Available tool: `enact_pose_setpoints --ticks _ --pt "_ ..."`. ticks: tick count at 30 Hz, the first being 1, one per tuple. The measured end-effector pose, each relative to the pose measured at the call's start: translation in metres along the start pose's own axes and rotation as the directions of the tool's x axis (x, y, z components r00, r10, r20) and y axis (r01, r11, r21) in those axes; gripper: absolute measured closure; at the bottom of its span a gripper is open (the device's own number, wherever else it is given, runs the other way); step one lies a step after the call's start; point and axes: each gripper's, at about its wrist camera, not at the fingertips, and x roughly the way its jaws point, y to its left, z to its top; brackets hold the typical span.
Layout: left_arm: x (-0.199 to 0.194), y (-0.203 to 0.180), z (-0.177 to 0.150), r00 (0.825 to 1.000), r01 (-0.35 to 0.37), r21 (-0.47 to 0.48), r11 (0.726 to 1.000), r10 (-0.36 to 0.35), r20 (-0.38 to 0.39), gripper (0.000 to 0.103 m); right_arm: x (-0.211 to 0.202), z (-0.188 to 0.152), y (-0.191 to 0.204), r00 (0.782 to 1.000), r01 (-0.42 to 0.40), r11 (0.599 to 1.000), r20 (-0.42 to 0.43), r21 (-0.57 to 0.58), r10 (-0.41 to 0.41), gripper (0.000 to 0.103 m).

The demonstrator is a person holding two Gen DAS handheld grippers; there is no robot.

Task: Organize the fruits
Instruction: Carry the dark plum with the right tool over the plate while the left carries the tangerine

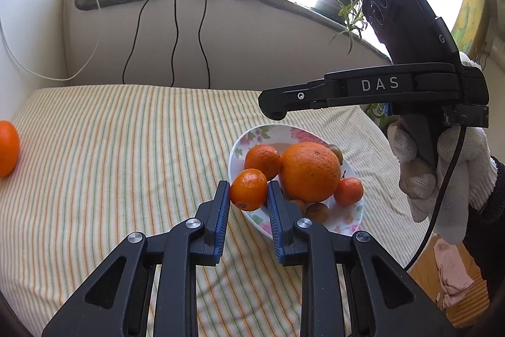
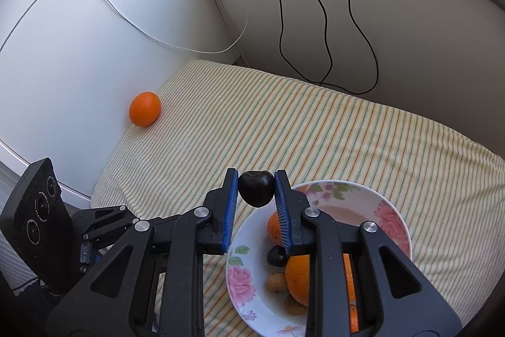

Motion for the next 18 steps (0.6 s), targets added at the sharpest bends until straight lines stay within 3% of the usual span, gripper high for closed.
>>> enact_pose_setpoints --ticks 18 --pt "0.017 -0.033 -0.013 0.998 0.020 0.043 0.999 -0.017 -0.058 0.081 -0.003 -0.020 -0.046 0.998 0.062 0.996 -0.013 0.060 -0.062 0.078"
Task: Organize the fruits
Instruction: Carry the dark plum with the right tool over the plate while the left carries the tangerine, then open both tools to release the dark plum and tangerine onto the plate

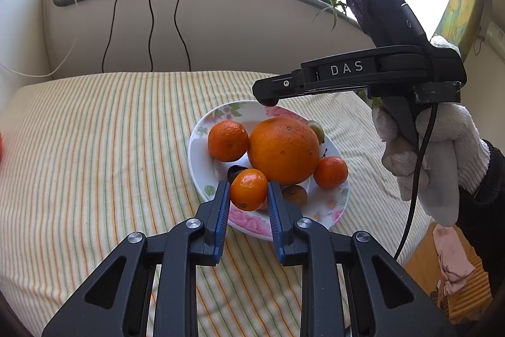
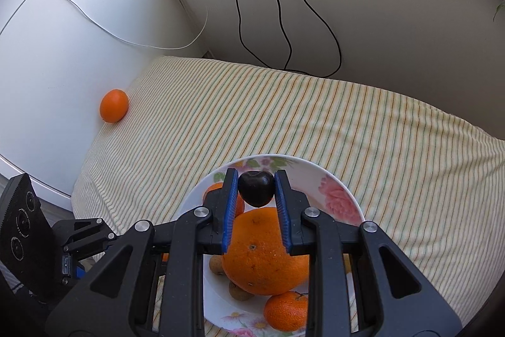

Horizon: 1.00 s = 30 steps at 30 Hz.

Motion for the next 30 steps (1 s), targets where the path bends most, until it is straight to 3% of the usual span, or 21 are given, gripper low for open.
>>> enact_pose_setpoints --ticks 30 --pt "0.006 -0.008 0.002 1.000 -0.007 0.032 0.999 0.008 -0.014 0.080 0.002 -0.008 -0.018 0.999 0.026 0.999 -0.020 0.023 -0.025 0.078"
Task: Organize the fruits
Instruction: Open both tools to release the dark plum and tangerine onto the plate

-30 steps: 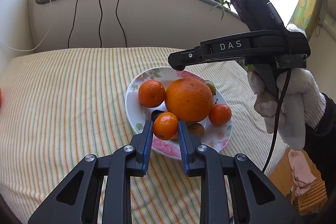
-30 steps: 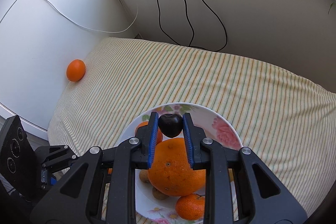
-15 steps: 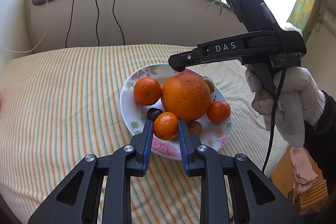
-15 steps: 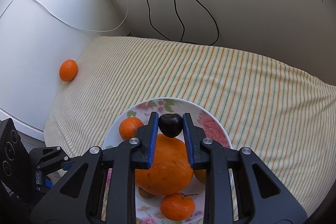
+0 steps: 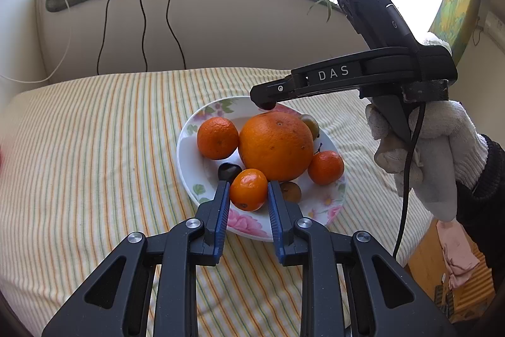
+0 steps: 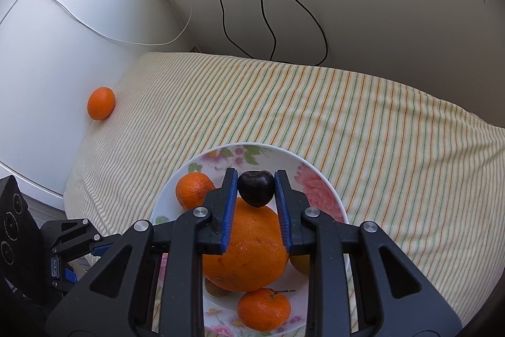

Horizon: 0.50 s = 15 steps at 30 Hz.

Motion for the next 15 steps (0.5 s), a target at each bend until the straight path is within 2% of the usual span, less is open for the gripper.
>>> enact_pose_setpoints --ticks 2,5,7,8,10,13,15 --pt "0.0000 -0.0010 0.0001 1.000 -0.004 0.003 1.000 0.004 0.000 0.080 0.0004 -0.0003 -0.0002 1.000 0.000 1.000 -0.003 -0.001 0.000 0.078" --pt "-0.0005 -0.0022 -0.0003 1.000 -0.011 0.006 1.000 0.011 0.004 0.069 0.0001 -0.0007 0.0004 1.000 0.000 1.000 -0.005 -0.004 0.000 0.078" --pt "-0.0016 -0.0027 0.0001 1.000 -0.011 0.009 1.000 0.011 0.006 0.068 -0.0002 -0.0010 0.0011 1.000 0.007 1.000 -0.006 -0.009 -0.007 0.075" --pt "-0.0020 -0.0029 0.0003 1.000 -0.013 0.010 1.000 0.013 0.007 0.067 -0.0009 -0.0016 0.0015 1.000 0.009 1.000 -0.004 -0.011 -0.009 0.071" --pt "-0.0032 -0.0039 0.0001 1.000 -0.020 0.016 1.000 0.020 0.012 0.057 -0.0028 -0.0019 0.0019 1.000 0.009 1.000 0.009 -0.014 -0.009 0.048" --pt "-0.0055 -0.0054 0.0017 0.999 -0.027 0.023 0.999 0.026 0.021 0.044 -0.0060 -0.0012 0.0025 1.000 0.006 1.000 0.023 -0.016 -0.006 0.041" --pt "-0.0064 -0.0060 0.0028 0.999 -0.043 0.024 0.999 0.042 0.028 0.028 -0.0091 -0.0009 0.0025 0.999 0.004 1.000 0.037 -0.014 -0.004 0.032"
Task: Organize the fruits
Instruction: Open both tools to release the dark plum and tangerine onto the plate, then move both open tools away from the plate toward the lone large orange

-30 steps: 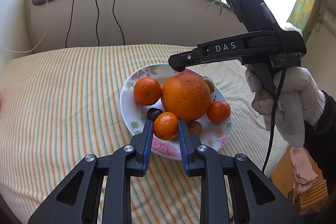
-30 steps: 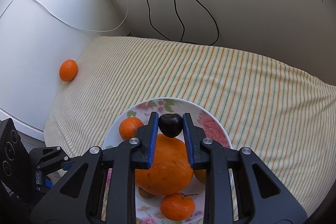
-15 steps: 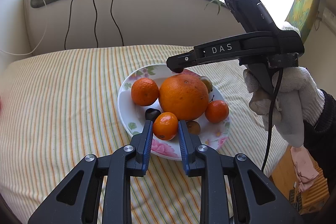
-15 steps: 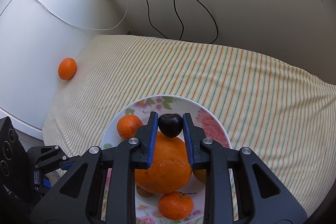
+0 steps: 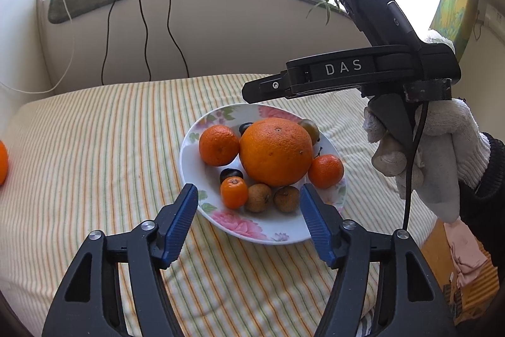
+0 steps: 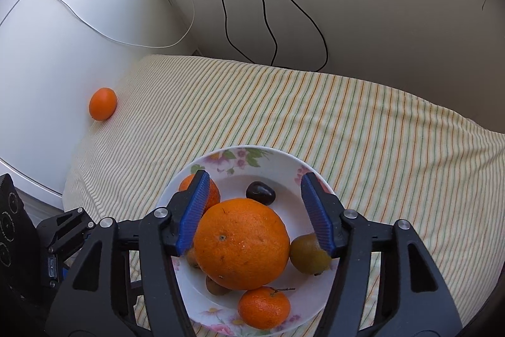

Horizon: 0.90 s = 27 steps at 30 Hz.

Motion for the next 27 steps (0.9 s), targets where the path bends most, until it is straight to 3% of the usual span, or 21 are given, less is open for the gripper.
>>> enact_pose_setpoints --ticks 6,27 --pt "0.000 -0.001 0.002 0.998 -0.070 0.014 0.997 0.070 -0.002 0.021 -0.006 0.001 0.005 1.000 0.007 1.000 0.029 -0.020 -0.007 0.014" --pt "-0.025 -0.002 0.001 0.986 -0.158 0.030 0.987 0.156 0.055 0.021 -0.017 0.003 0.025 0.998 -0.002 0.999 0.068 -0.051 0.005 0.013"
